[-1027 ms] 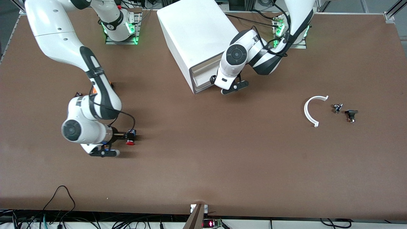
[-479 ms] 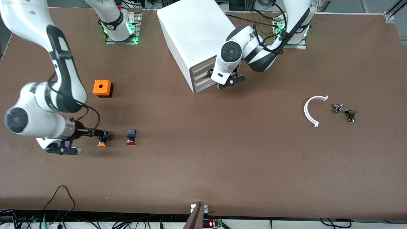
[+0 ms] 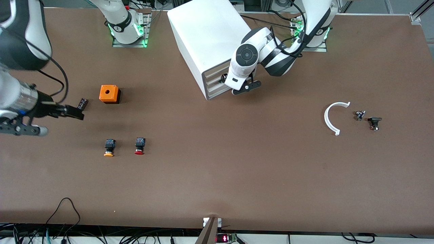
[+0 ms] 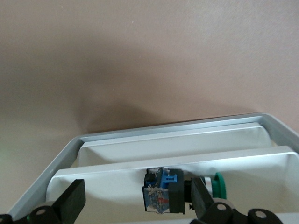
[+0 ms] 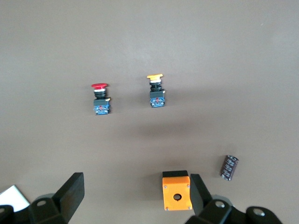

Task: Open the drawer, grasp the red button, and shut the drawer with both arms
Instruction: 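Push the drawer shut with the left gripper while the right gripper withdraws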

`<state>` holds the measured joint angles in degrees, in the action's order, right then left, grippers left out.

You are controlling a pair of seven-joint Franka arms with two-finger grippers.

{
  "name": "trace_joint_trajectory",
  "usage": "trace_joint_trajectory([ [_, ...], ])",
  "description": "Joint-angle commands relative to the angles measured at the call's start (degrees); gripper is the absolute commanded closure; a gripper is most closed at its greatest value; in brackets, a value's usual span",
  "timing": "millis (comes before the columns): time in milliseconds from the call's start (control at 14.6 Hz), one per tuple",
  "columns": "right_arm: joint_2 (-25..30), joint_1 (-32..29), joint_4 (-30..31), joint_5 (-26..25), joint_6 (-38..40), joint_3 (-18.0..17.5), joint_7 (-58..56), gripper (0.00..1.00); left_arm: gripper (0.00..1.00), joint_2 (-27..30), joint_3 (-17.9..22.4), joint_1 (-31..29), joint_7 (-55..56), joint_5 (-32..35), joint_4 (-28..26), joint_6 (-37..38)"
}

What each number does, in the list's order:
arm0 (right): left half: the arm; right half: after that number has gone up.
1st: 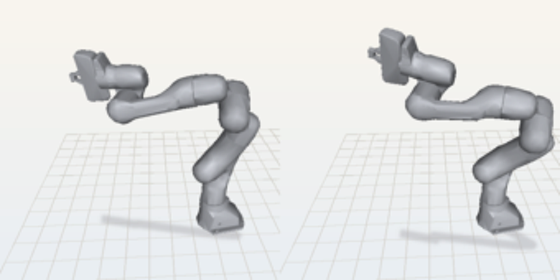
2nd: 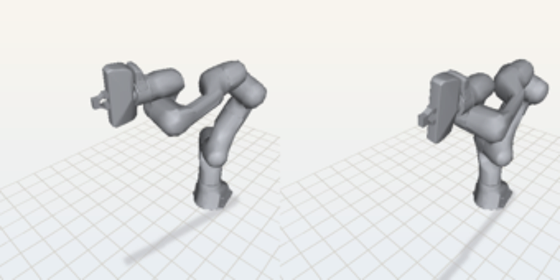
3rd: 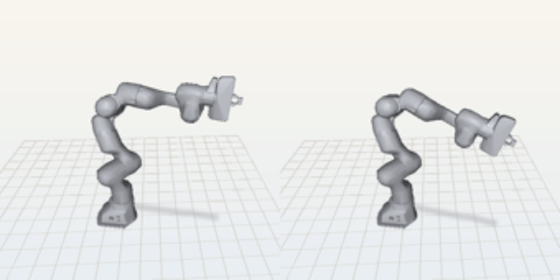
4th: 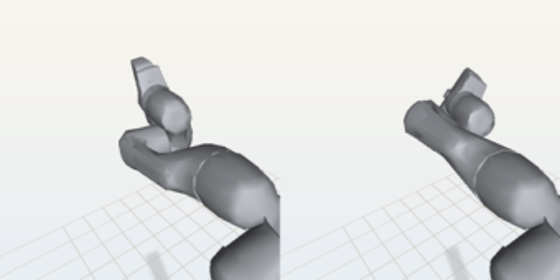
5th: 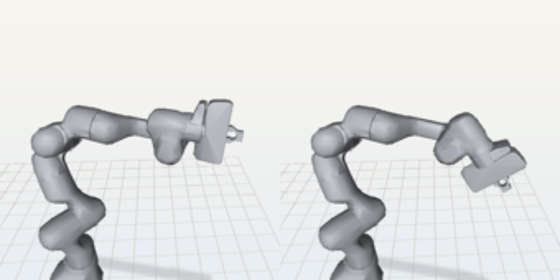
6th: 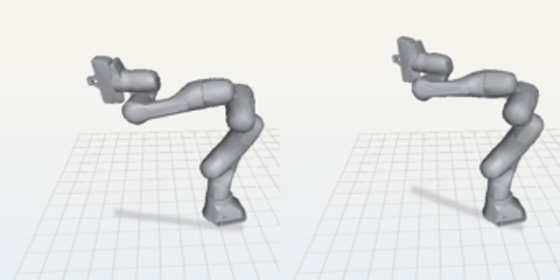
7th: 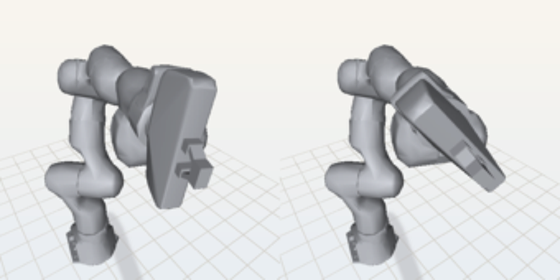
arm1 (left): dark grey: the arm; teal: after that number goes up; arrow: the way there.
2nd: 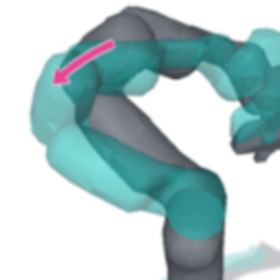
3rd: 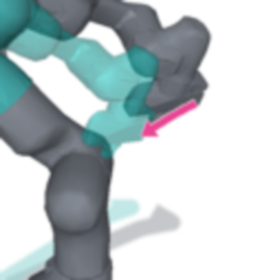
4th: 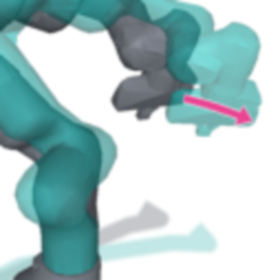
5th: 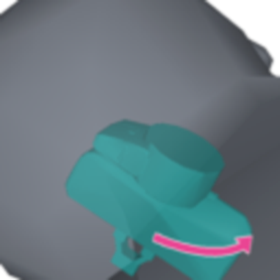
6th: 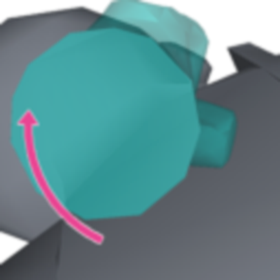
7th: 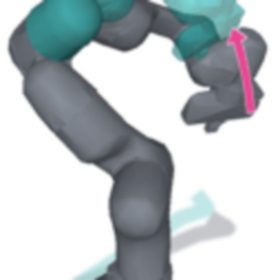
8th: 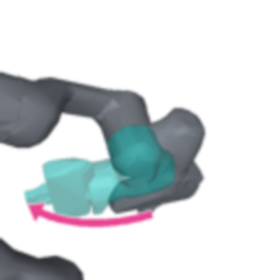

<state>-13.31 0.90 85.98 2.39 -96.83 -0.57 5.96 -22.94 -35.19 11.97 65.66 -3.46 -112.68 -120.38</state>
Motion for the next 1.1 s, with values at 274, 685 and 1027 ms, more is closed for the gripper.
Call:
trace_joint_trajectory([
  [274, -0.76, 0.06, -12.32, -1.51, 9.2, 0.22, -0.42, 0.0, 0.0, 1.94, -0.23, -8.19, -17.82, 7.57, 10.62, 15.51],
  [685, 0.56, 2.26, -10.23, -6.17, 11.32, -0.13, 2.04, 0.0, 0.0, 2.38, 0.03, -14.95, -36.19, 13.11, 24.15, 29.22],
  [1027, 10.21, 2.17, 5.58, -6.17, 2.53, 0.13, 2.13, 0.0, 0.0, 6.15, 0.12, -21.54, -51.21, 13.74, 26.72, 31.61],
])
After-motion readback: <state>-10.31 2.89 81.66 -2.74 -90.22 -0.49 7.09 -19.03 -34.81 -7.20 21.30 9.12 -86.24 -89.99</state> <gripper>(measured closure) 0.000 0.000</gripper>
